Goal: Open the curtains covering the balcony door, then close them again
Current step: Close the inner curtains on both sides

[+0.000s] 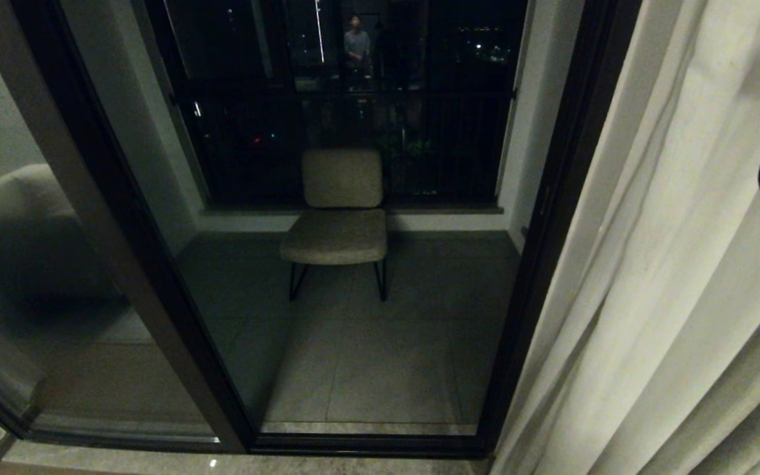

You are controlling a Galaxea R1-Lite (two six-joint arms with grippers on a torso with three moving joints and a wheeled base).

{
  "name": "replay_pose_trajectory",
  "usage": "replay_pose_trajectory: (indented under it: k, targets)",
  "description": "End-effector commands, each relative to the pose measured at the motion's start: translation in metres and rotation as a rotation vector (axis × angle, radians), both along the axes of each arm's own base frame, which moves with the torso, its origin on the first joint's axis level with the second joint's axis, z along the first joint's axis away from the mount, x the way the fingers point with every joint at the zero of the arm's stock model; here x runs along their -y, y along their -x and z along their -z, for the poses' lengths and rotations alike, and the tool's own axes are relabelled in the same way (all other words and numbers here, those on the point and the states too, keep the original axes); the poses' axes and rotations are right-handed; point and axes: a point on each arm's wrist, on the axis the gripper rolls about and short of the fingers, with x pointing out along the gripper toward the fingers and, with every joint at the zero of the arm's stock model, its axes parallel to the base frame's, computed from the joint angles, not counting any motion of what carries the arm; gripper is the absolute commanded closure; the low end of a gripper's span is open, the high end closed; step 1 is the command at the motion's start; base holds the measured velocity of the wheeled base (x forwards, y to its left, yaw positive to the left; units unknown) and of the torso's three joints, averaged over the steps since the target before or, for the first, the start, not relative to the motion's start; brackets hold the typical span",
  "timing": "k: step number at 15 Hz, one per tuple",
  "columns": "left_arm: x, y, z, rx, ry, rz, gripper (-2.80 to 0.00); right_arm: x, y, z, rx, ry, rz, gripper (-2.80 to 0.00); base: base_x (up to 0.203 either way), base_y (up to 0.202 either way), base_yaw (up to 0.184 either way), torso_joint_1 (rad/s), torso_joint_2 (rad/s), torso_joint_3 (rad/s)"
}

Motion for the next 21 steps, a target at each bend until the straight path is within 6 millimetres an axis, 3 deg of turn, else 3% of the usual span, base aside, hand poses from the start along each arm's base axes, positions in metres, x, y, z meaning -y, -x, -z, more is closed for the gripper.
replay_pose_trajectory:
  k: [1, 11, 21]
  targets:
    - [0.0, 0.0, 0.0, 0.001, 0.0, 0.0, 0.0, -0.003, 0.005, -0.005, 0.02, 0.005, -0.008, 0.0, 0.0, 0.0, 0.0, 0.0, 0.0, 0.0]
    - [0.0, 0.0, 0.0, 0.001, 0.001, 0.0, 0.0, -0.032, 0.014, -0.011, 0.04, 0.008, -0.096, 0.0, 0.0, 0.0, 0.0, 0.0, 0.0, 0.0]
    - [0.0, 0.0, 0.0, 0.001, 0.0, 0.0, 0.0, -0.034, 0.016, -0.005, 0.018, 0.005, -0.1, 0.0, 0.0, 0.0, 0.0, 0.0, 0.0, 0.0]
